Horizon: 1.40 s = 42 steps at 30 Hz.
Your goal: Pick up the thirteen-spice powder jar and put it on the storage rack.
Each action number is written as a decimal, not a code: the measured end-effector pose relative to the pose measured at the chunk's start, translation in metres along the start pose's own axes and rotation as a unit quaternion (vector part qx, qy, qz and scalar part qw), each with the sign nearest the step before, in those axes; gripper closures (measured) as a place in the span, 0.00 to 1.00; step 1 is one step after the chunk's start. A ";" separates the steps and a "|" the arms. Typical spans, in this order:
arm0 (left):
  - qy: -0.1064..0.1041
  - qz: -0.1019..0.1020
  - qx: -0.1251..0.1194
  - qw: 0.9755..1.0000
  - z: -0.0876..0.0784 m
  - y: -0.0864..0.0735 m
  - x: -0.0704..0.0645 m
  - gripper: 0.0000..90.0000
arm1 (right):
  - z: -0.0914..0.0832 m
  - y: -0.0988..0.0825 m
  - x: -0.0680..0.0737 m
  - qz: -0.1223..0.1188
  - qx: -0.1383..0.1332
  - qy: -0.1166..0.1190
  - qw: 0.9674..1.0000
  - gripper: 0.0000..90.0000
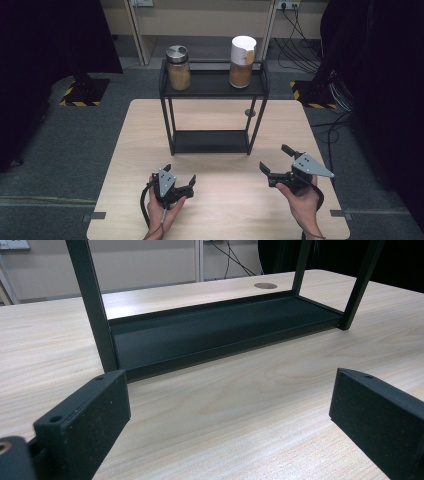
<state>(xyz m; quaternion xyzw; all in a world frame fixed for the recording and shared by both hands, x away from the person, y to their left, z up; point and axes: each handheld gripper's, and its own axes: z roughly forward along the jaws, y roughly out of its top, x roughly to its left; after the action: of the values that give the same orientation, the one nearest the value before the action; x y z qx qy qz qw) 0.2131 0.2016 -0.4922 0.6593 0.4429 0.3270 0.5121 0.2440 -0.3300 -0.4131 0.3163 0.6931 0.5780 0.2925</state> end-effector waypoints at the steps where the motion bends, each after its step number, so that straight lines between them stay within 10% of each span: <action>1: 0.000 0.000 0.000 1.000 0.000 0.000 0.000 0.03 | 0.000 -0.002 0.000 0.000 0.001 0.000 1.000 0.01; 42: -0.002 -0.001 0.000 1.000 0.000 0.000 0.001 0.03 | -0.004 -0.040 -0.002 0.021 0.046 0.004 0.999 0.01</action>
<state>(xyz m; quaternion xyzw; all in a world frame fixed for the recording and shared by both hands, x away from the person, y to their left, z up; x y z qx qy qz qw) 0.2133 0.2024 -0.4923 0.6594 0.4423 0.3255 0.5134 0.2383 -0.3386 -0.4515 0.3415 0.7133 0.5530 0.2623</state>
